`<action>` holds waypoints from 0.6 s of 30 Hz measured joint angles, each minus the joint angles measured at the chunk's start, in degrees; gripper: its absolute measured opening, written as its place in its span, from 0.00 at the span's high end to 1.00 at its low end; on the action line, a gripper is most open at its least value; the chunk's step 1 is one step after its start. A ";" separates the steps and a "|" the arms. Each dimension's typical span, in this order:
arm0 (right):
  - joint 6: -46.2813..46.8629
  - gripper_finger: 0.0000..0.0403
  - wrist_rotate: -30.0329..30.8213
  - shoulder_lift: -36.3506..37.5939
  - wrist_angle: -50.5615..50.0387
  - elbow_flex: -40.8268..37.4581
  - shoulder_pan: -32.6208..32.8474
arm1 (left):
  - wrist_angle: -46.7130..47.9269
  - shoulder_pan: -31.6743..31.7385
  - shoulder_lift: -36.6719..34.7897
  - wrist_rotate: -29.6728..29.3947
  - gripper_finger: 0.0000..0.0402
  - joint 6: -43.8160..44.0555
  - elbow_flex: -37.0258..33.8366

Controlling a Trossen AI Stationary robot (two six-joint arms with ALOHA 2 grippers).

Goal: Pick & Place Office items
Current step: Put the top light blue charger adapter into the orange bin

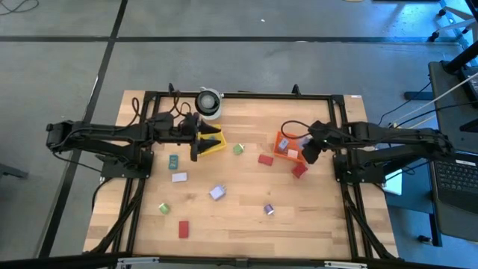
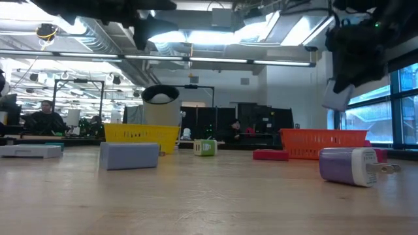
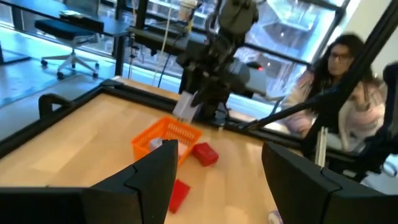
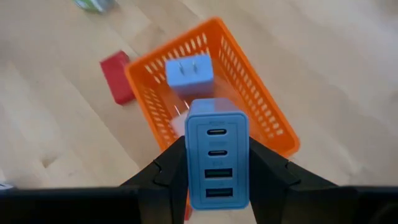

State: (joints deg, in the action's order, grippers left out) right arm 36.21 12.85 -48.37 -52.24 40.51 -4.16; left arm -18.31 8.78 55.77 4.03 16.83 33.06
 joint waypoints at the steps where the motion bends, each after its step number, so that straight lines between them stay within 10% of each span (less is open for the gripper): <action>1: 0.49 0.69 -0.41 -0.77 -0.11 0.00 -0.41 | -0.21 0.17 0.00 0.06 0.43 0.80 0.00; 18: -3.43 0.69 -4.81 -13.68 0.83 0.00 -6.12 | -0.36 4.50 0.42 1.55 0.42 20.41 -0.02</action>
State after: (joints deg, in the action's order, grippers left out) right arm 32.78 8.04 -62.05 -51.41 40.51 -10.28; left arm -18.67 13.28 56.18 5.58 37.24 33.04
